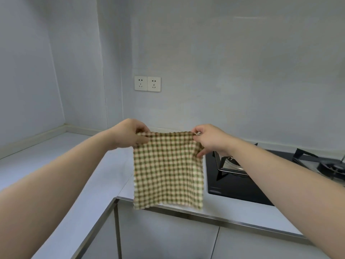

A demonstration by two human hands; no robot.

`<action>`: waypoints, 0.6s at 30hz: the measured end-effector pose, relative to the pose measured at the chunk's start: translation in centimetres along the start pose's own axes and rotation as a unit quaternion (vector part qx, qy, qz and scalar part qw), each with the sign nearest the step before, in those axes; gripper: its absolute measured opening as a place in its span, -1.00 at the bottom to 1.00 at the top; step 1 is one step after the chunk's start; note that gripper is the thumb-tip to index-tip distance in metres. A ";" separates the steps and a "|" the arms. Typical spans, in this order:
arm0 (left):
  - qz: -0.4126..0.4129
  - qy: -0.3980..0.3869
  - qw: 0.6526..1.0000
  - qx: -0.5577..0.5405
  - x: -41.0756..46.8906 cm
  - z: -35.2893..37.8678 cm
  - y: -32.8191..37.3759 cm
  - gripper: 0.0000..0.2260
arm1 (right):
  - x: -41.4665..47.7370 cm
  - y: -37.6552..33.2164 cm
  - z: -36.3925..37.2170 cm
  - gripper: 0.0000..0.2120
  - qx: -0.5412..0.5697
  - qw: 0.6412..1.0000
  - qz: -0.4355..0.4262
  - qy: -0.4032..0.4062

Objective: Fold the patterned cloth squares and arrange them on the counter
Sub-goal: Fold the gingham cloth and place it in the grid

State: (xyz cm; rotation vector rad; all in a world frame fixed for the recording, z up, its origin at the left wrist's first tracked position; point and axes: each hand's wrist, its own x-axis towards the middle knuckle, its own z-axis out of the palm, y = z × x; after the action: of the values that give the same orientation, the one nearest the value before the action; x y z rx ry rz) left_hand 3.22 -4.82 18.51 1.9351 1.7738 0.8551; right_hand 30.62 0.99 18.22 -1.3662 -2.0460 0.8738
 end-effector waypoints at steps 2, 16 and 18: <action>-0.001 0.066 0.998 -0.001 0.7 0.2 -0.5 -0.95 | 1.4 0.7 0.0 -0.79 -0.007 0.999 -0.035 0.037; -0.006 0.061 0.997 0.043 -1.8 6.4 -7.8 -0.88 | 1.2 10.0 6.7 -0.70 -0.255 0.958 -0.130 -0.001; -0.022 0.013 0.998 0.057 -2.7 7.3 -9.1 -0.87 | 0.6 11.1 7.4 -0.71 -0.249 0.962 -0.105 -0.042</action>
State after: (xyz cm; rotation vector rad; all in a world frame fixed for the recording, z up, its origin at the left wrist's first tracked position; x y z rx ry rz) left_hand 1.13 -5.39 6.76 1.9542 1.9113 0.7844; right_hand 31.68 3.00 5.09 -1.3313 -2.5341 0.3371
